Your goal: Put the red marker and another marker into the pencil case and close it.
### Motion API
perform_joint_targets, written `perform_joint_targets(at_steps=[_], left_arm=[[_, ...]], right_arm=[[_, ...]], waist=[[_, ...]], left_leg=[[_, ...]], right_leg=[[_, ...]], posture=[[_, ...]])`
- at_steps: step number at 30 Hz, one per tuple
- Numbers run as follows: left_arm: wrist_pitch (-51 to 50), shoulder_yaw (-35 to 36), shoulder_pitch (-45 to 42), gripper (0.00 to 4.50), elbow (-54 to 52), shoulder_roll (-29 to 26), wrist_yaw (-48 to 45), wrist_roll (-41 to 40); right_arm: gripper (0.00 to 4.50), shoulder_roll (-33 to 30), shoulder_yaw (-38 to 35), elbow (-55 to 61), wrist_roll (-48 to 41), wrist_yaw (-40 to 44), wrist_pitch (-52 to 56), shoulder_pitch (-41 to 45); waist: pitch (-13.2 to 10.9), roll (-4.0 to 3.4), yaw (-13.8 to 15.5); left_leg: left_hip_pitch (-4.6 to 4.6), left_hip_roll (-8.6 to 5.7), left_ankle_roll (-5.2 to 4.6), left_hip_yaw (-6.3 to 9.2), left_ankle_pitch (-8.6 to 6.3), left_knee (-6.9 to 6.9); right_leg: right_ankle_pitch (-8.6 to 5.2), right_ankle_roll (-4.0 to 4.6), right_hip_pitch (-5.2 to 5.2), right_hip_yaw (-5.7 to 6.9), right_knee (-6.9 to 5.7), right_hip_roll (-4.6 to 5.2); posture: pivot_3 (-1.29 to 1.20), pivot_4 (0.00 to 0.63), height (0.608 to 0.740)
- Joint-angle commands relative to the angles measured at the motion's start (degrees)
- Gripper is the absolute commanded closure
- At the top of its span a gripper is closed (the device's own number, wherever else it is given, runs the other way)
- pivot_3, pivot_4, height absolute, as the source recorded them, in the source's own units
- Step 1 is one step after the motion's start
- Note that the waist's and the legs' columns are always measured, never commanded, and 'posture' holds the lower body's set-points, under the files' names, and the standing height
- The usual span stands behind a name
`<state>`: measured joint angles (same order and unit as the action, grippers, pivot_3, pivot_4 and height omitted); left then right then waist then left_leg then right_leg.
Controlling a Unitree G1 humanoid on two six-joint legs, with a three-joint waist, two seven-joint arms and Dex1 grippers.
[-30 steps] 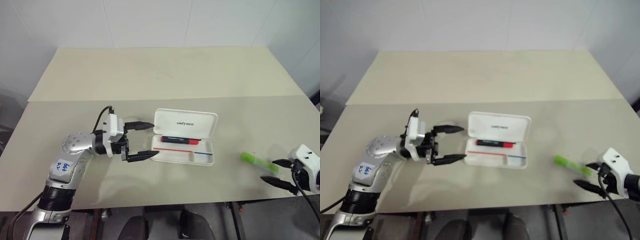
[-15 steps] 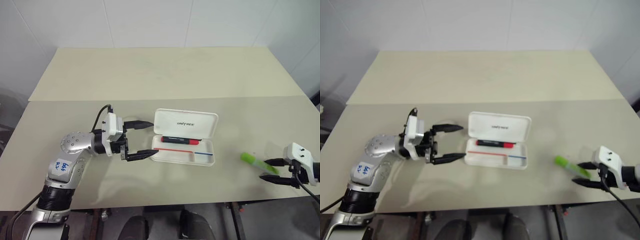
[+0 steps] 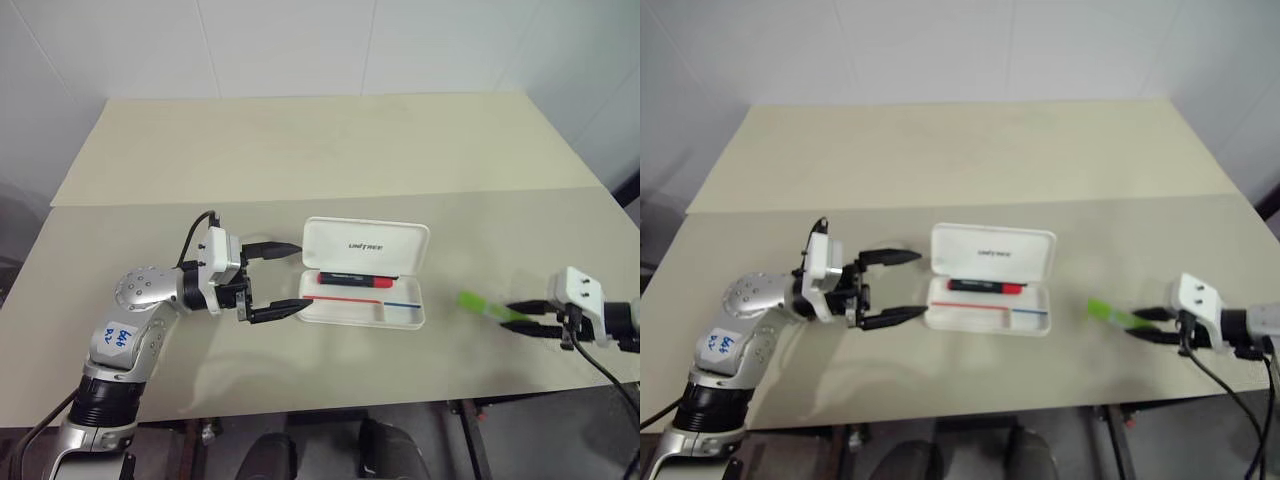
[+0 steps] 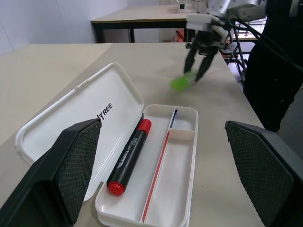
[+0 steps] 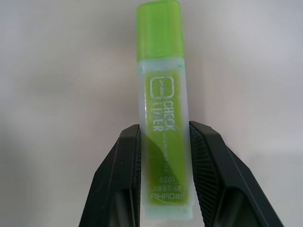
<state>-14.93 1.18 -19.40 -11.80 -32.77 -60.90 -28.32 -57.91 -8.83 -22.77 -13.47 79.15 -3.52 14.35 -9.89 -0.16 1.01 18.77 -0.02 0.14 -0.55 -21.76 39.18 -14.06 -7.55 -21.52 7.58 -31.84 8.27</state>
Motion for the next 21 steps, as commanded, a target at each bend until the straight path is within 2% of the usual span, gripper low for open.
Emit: perform_joint_targets(at_steps=[1, 11, 15, 21], left_arm=[[0.7, 0.7, -0.6, 0.0, -1.3, -0.5, -0.2, -0.6], [1.6, 1.9, -0.3, 0.0, 0.6, -2.1, -1.5, -0.4], [2.4, 2.3, 0.6, 0.0, 1.1, -3.8, -2.6, -0.1], [6.4, 4.2, 4.2, 0.0, 3.3, -7.7, -6.5, 0.9]], right_arm=[[3.42, -0.9, -2.0, 7.1, -3.5, -0.6, 3.4, 2.0], [3.42, 1.5, 1.7, 34.6, -16.3, -4.8, 27.2, 4.2], [3.42, 4.3, 5.2, 39.5, -17.6, -8.3, 32.8, 6.4], [3.42, 11.0, 14.6, 40.5, -13.7, -12.9, 35.1, 10.5]], waist=[[0.0, 0.0, 0.4], [0.0, 0.0, 0.5], [0.0, 0.01, 0.5], [0.0, 0.01, 0.3]], left_leg=[[0.02, -0.01, 0.0, 0.0, 0.0, 0.0], [0.27, -0.03, 0.0, 0.17, -0.01, 0.01], [0.29, -0.06, 0.0, 0.19, -0.02, 0.01], [0.3, -0.04, 0.01, 0.17, -0.02, -0.01]], right_leg=[[0.0, 0.0, 0.0, 0.01, 0.02, 0.0], [0.0, 0.0, -0.12, 0.16, 0.1, 0.02], [0.0, 0.0, -0.11, 0.15, 0.1, 0.05], [0.0, 0.01, -0.2, 0.14, 0.09, 0.02]], posture=[[0.0, 0.15, 0.74], [0.0, 0.15, 0.74], [0.0, 0.15, 0.74], [0.0, 0.15, 0.74]])
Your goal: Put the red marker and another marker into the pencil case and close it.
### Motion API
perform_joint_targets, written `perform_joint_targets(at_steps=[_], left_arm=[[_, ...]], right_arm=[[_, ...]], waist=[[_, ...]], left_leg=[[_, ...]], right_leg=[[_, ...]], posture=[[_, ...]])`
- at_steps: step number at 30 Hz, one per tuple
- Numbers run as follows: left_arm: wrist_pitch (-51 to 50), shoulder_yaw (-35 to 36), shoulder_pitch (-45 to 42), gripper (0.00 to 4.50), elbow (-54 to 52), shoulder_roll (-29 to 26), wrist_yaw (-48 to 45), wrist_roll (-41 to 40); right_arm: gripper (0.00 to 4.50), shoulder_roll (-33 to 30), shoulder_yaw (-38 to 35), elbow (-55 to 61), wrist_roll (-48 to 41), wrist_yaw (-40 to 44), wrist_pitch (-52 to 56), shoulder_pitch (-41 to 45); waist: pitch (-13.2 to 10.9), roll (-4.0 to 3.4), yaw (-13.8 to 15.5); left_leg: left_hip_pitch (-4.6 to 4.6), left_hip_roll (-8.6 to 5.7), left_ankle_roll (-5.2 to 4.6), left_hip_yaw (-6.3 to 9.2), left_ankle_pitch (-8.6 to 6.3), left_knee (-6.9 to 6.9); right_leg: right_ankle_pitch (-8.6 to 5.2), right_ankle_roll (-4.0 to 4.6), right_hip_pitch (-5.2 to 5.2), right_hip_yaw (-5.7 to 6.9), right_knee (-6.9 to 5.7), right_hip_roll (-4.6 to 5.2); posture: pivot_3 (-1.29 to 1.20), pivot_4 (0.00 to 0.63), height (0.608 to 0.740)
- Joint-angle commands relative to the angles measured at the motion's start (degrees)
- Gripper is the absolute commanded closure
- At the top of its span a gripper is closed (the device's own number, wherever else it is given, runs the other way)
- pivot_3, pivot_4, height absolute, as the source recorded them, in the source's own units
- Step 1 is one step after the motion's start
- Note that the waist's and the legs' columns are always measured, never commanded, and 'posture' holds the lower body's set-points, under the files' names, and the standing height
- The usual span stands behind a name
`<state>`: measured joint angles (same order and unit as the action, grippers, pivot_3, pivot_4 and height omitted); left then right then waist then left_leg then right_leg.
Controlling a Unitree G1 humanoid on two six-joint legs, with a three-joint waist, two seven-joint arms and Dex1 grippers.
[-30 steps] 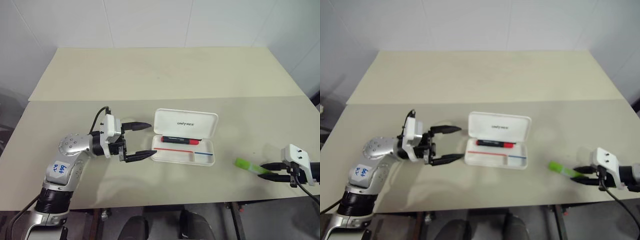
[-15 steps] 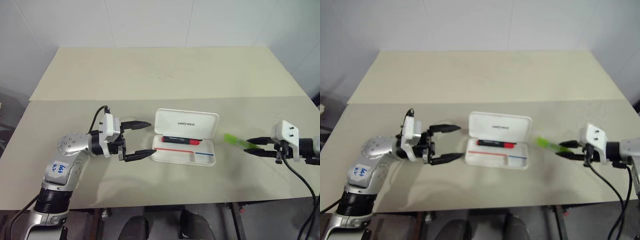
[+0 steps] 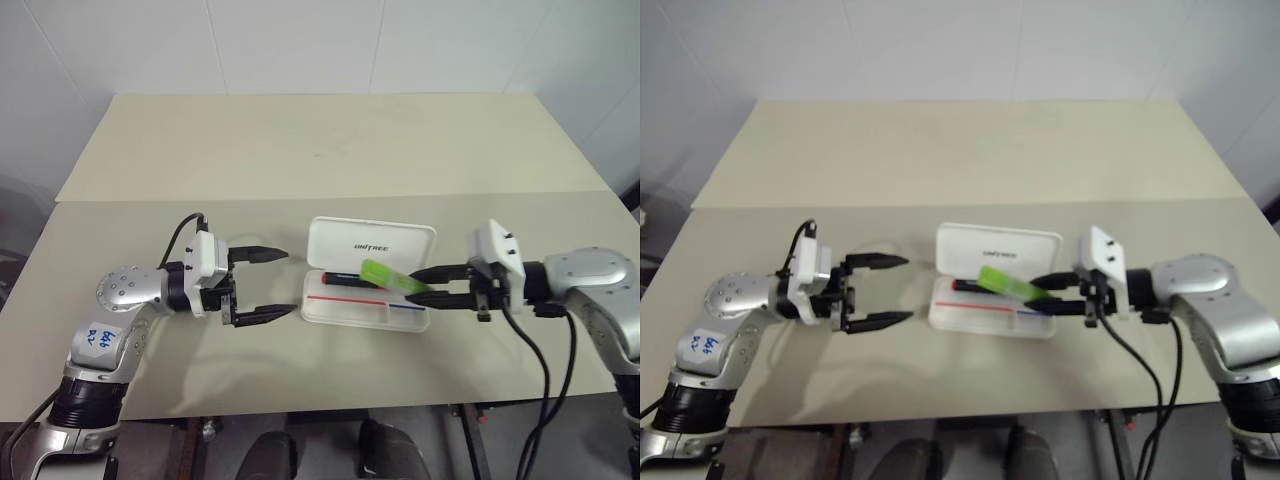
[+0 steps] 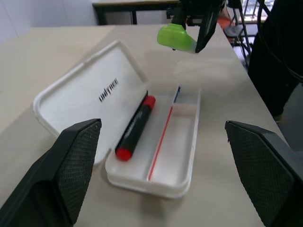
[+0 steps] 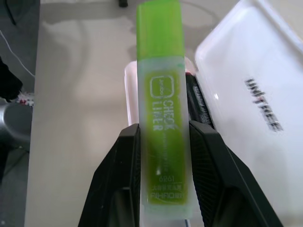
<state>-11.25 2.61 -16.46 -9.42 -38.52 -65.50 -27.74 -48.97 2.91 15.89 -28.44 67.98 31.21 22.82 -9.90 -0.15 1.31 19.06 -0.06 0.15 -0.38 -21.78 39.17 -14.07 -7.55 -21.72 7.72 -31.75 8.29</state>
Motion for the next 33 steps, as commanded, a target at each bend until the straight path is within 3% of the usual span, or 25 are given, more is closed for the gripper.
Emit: perform_joint_targets(at_steps=[1, 13, 28, 33], left_arm=[[3.2, 3.1, 1.8, 0.0, 1.5, -2.7, -2.5, 0.5], [5.5, 4.0, 2.9, 0.0, 4.3, -5.2, -3.5, 1.4], [4.1, 4.0, 3.1, 0.0, 1.7, -4.9, -1.5, 1.0], [4.1, 3.7, 2.7, 0.0, 1.7, -4.7, -1.0, 1.2]], right_arm=[[3.42, 3.0, 4.6, 1.4, 2.2, -1.8, 0.2, 2.8], [3.42, 9.7, 16.5, -5.9, 11.4, 1.1, -4.0, 10.8], [3.42, 10.8, 19.1, -11.3, 16.7, 4.1, -5.7, 13.9], [1.63, 13.3, 18.2, -11.0, 16.3, 2.9, -4.0, 15.8]], waist=[[0.0, 0.0, -0.1], [0.0, 0.03, -0.1], [0.0, 0.04, -0.2], [0.0, 0.05, -0.6]], left_leg=[[0.03, 0.0, 0.0, -0.01, 0.0, -0.01], [0.18, -0.05, -0.04, -0.06, -0.03, -0.08], [0.2, -0.03, -0.04, -0.18, -0.02, -0.08], [0.21, -0.04, -0.04, -0.22, -0.02, -0.08]], right_leg=[[0.0, 0.0, -0.07, -0.01, -0.01, -0.01], [0.0, 0.0, -0.38, -0.01, -0.22, 0.0], [0.0, 0.0, -0.47, -0.04, -0.26, 0.0], [0.0, 0.0, -0.52, -0.05, -0.28, 0.0]], posture=[[0.0, 0.15, 0.74], [0.0, 0.15, 0.74], [0.0, 0.15, 0.74], [0.0, 0.15, 0.74]])
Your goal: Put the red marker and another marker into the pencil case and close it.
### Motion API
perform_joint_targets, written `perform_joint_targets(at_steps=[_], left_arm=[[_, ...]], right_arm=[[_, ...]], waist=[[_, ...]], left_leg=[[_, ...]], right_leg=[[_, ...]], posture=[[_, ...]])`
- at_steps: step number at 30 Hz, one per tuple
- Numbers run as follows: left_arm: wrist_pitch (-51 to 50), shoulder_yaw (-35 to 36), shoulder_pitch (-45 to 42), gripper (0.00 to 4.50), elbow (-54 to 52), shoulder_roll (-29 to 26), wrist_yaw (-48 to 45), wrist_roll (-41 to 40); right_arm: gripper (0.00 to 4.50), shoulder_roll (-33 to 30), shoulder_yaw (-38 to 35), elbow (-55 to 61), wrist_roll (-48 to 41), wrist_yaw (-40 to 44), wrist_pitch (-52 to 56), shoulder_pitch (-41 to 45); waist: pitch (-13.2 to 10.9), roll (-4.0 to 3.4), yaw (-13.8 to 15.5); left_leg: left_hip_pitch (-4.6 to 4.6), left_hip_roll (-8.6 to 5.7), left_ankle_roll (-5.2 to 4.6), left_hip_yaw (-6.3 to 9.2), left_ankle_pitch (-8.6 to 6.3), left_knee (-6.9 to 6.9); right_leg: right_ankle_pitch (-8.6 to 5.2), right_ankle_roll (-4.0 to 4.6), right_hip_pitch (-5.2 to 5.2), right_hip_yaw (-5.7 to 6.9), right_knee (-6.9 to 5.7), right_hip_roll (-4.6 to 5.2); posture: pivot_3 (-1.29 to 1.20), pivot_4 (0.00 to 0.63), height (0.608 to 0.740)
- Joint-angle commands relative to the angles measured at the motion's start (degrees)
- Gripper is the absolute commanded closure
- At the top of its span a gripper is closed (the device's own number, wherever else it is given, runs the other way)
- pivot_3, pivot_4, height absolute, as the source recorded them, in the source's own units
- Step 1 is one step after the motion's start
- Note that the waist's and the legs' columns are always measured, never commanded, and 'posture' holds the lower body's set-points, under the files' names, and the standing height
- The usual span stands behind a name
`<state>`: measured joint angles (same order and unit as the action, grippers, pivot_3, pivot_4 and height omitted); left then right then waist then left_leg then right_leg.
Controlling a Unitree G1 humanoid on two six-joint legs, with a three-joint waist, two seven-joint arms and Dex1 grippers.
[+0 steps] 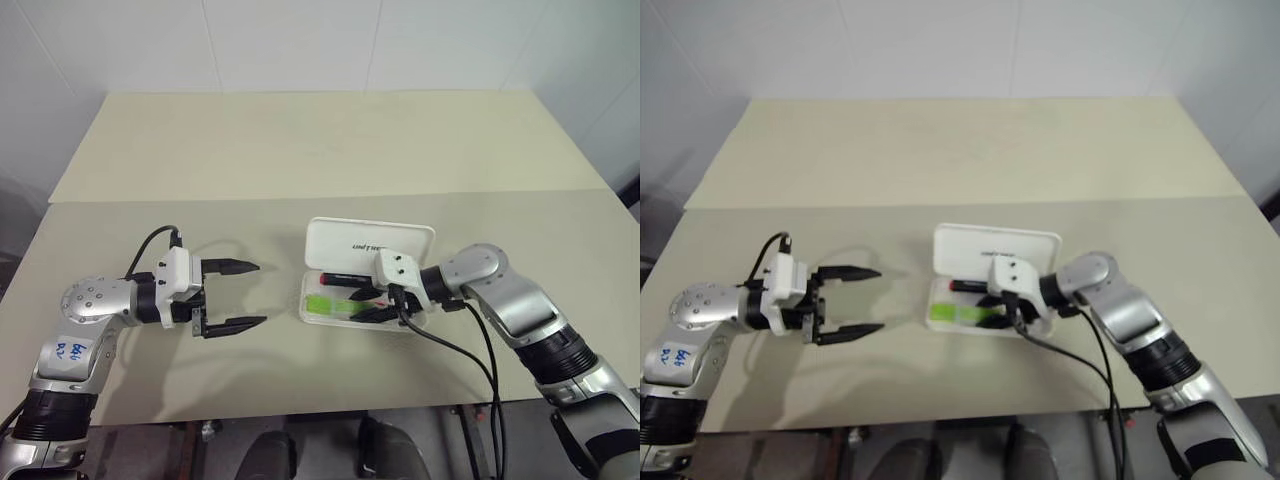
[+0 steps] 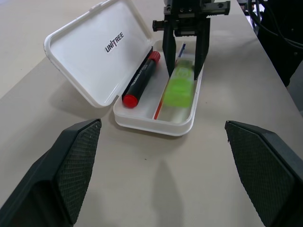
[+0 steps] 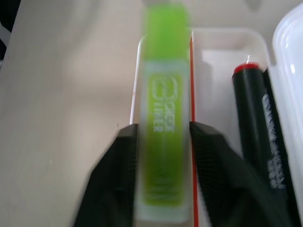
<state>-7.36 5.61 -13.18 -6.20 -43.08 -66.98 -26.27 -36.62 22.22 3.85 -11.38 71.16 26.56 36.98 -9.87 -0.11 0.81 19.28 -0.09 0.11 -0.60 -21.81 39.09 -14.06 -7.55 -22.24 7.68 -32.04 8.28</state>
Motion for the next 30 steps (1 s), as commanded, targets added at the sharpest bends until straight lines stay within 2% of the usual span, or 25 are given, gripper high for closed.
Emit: perform_joint_targets(at_steps=[1, 4, 5, 11, 15, 19, 23, 30], left_arm=[[0.2, 0.7, -0.7, 0.0, -1.4, -0.1, 0.5, -0.3], [0.2, 0.6, -1.0, 0.0, -1.1, -0.1, 0.5, -0.3], [0.2, 0.7, -1.0, 0.0, -1.1, -0.1, 0.5, -0.3], [0.1, 0.9, -0.6, 0.0, -1.2, -0.2, 0.5, -0.6], [0.5, 2.5, 1.9, 0.0, -1.6, -1.0, 0.7, -0.4], [1.6, 6.3, 6.3, 0.0, -1.3, -2.2, 1.3, -0.3], [5.8, 13.9, 13.0, 0.0, 1.7, -2.9, 3.0, 1.2], [14.3, 20.4, 17.3, 0.0, 12.3, -4.4, 2.3, 3.3]], right_arm=[[1.24, 1.3, -1.3, 1.1, -1.0, -0.3, 1.1, 2.0], [0.09, 2.5, -2.4, 2.2, -2.7, -0.4, 3.2, 3.1], [0.04, 2.8, -3.0, 2.6, -3.5, -0.6, 3.9, 3.4], [0.04, 2.6, -9.1, 8.8, -14.7, 1.7, 10.9, 2.4], [0.04, -3.4, -15.6, 14.0, -21.0, 6.1, 10.9, -4.4], [0.04, -6.9, -21.8, 16.5, -25.0, 6.6, 9.0, -8.5], [0.04, -9.9, -30.4, 11.5, -24.0, 5.0, 3.6, -9.7], [0.04, -14.2, -33.1, 2.6, -18.6, 6.5, -6.7, -12.1]], waist=[[0.0, 0.0, -0.1], [0.0, 0.0, -0.1], [0.0, 0.0, -0.1], [0.0, 0.0, -0.1], [0.0, 0.02, 0.5], [0.0, 0.03, 0.3], [0.0, 0.04, -0.2], [0.1, 0.16, 0.2]], left_leg=[[0.0, 0.0, 0.0, 0.01, 0.0, 0.0], [0.0, 0.0, 0.0, 0.02, 0.0, 0.0], [0.01, 0.0, 0.0, 0.02, 0.0, 0.0], [0.03, 0.0, 0.0, 0.05, 0.0, -0.02], [0.04, 0.0, 0.0, 0.09, -0.03, -0.03], [0.05, -0.01, -0.08, -0.04, -0.12, -0.03], [-0.04, 0.05, -0.07, -0.21, -0.13, -0.04], [-0.08, 0.05, -0.08, -0.27, -0.13, -0.03]], right_leg=[[0.0, 0.0, 0.0, 0.0, -0.01, 0.0], [0.0, 0.0, 0.0, 0.01, -0.02, 0.0], [0.0, 0.0, 0.0, 0.01, -0.02, 0.0], [0.0, 0.0, -0.04, 0.02, -0.04, 0.0], [0.0, 0.0, -0.03, 0.03, -0.05, 0.0], [0.0, 0.0, -0.09, 0.01, -0.04, 0.01], [0.0, 0.0, -0.11, 0.0, -0.04, 0.01], [0.0, 0.02, -0.11, -0.04, -0.03, 0.03]], posture=[[0.0, 0.15, 0.74], [0.0, 0.15, 0.74], [0.0, 0.15, 0.74], [0.0, 0.15, 0.74], [0.0, 0.15, 0.74], [0.0, 0.15, 0.74], [0.0, 0.15, 0.74], [0.0, 0.15, 0.74]])
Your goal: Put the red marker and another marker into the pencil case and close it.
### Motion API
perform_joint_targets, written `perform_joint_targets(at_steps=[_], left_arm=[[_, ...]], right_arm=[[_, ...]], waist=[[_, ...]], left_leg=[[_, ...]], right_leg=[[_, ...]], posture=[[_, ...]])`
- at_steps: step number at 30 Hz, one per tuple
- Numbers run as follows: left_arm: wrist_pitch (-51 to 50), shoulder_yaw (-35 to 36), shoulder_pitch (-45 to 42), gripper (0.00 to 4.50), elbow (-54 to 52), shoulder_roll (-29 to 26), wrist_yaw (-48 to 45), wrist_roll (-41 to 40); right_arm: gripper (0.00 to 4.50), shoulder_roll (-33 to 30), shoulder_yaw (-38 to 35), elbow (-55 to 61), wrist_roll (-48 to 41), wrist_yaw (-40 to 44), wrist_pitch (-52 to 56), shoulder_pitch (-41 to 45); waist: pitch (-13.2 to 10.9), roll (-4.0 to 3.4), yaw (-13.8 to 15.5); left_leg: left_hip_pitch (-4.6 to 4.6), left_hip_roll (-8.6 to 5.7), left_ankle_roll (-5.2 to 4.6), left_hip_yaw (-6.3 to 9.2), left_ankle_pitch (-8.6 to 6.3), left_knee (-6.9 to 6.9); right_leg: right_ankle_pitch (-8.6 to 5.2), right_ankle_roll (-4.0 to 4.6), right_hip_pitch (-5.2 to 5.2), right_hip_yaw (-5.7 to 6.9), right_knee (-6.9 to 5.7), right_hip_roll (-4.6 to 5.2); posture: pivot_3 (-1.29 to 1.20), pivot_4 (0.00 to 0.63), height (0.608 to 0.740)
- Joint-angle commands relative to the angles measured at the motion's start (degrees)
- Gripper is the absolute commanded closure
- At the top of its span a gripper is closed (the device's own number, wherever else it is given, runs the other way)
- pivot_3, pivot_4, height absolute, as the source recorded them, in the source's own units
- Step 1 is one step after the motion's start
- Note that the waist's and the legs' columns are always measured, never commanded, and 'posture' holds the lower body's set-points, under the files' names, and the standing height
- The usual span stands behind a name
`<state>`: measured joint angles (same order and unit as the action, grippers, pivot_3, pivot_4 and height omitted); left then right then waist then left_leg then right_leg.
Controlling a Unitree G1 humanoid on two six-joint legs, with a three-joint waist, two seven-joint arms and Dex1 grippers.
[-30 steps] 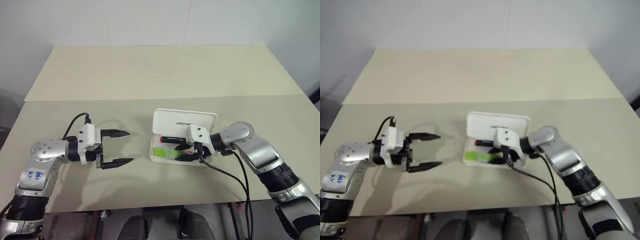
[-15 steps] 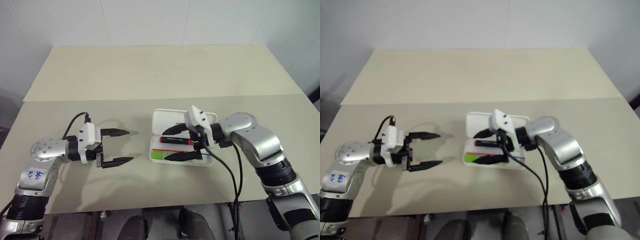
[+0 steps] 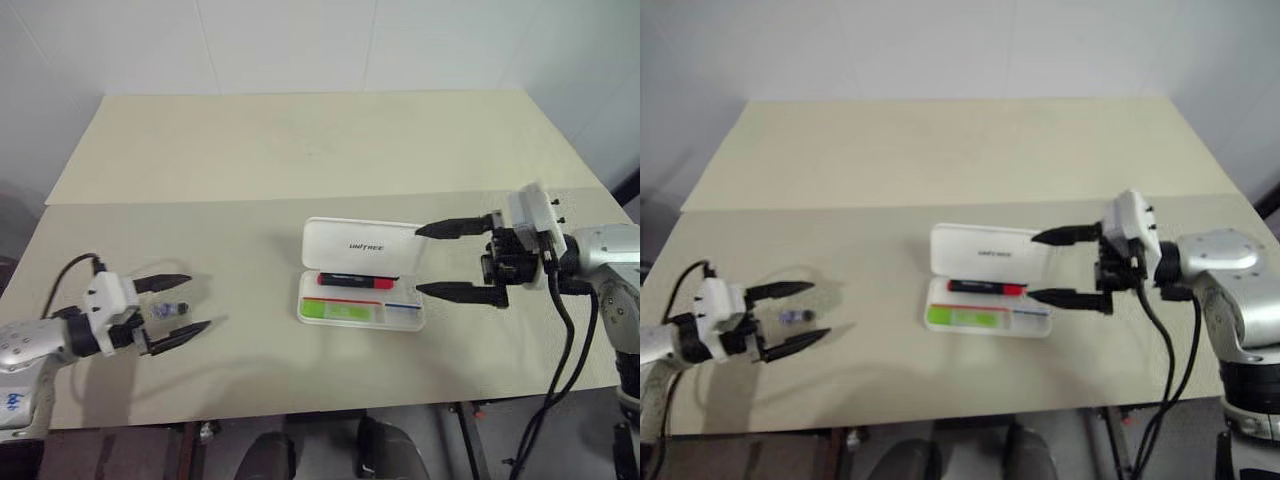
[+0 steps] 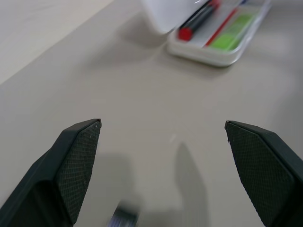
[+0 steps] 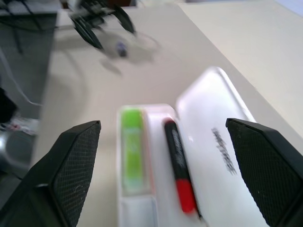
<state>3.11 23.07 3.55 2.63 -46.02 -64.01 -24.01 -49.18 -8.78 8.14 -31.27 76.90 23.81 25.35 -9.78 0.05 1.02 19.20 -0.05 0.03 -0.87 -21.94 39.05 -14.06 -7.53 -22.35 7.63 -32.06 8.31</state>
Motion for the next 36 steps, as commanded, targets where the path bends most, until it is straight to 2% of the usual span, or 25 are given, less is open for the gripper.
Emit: perform_joint_targets(at_steps=[1, 6, 12, 19, 20, 23, 31, 36], left_arm=[[4.6, 3.0, 0.5, 0.0, 5.1, -1.8, -1.1, 1.3], [8.7, 0.7, -3.1, 0.0, 14.4, -3.1, -2.9, 3.1], [12.6, -5.1, -12.1, 0.0, 25.8, -2.6, -6.1, 6.4], [15.5, -9.6, -17.4, 0.0, 32.6, -0.8, -8.9, 7.6], [15.1, -10.0, -17.5, 0.42, 32.7, -0.6, -10.0, 7.2], [14.2, -10.6, -16.9, 1.22, 32.1, -0.6, -11.9, 6.7], [12.4, -10.2, -13.9, 4.03, 28.5, -0.2, -10.9, 5.8], [10.0, -9.7, -13.2, 4.1, 23.1, 1.3, -7.8, 4.5]], right_arm=[[0.04, -1.7, -1.9, -2.1, 1.8, 0.9, -5.1, -0.7], [0.04, -1.0, -0.8, -1.9, 2.1, 0.0, -7.1, -0.9], [0.04, -0.8, -0.1, -1.2, 2.8, -1.0, -7.9, -0.9], [0.04, -1.4, -0.3, 1.0, 2.4, -2.3, -7.2, -2.2], [0.0, -1.5, -0.4, 1.3, 2.3, -2.5, -7.1, -2.4], [0.0, -1.9, -0.8, 2.5, 2.0, -3.1, -6.6, -2.9], [0.0, -2.7, -1.4, 3.7, 1.4, -3.8, -6.2, -3.5], [0.0, -2.8, -1.0, 3.6, 1.5, -4.0, -6.3, -3.5]], waist=[[0.0, 0.0, 0.1], [0.0, -0.02, 0.1], [0.0, 0.0, 0.2], [0.0, 0.0, 0.3], [0.0, 0.01, 0.3], [0.0, 0.01, 0.4], [0.1, -0.02, 0.3], [0.1, -0.01, 0.6]], left_leg=[[0.01, 0.0, 0.0, -0.02, 0.0, 0.0], [0.02, 0.01, 0.0, -0.06, 0.0, -0.01], [0.04, -0.01, 0.0, -0.08, 0.0, -0.01], [0.0, 0.0, -0.01, -0.23, 0.0, -0.01], [-0.01, -0.01, -0.01, -0.25, 0.0, 0.0], [-0.01, -0.02, -0.01, -0.25, 0.0, 0.02], [-0.1, 0.01, -0.01, -0.28, 0.0, 0.02], [-0.08, -0.04, -0.03, -0.23, 0.01, 0.06]], right_leg=[[0.0, 0.0, -0.02, -0.01, 0.0, 0.0], [0.01, 0.01, -0.07, 0.02, -0.02, 0.0], [0.02, 0.03, -0.07, 0.06, -0.05, 0.0], [0.02, 0.03, -0.12, 0.11, -0.11, 0.01], [0.02, 0.03, -0.11, 0.1, -0.12, 0.03], [0.02, 0.02, -0.1, 0.1, -0.15, 0.06], [0.02, 0.03, -0.11, 0.08, -0.25, 0.08], [0.05, 0.07, -0.1, 0.08, -0.31, 0.18]], posture=[[0.0, 0.15, 0.74], [0.0, 0.15, 0.74], [0.0, 0.15, 0.74], [0.0, 0.15, 0.74], [0.0, 0.15, 0.74], [0.0, 0.15, 0.74], [0.0, 0.15, 0.74], [0.0, 0.15, 0.74]])
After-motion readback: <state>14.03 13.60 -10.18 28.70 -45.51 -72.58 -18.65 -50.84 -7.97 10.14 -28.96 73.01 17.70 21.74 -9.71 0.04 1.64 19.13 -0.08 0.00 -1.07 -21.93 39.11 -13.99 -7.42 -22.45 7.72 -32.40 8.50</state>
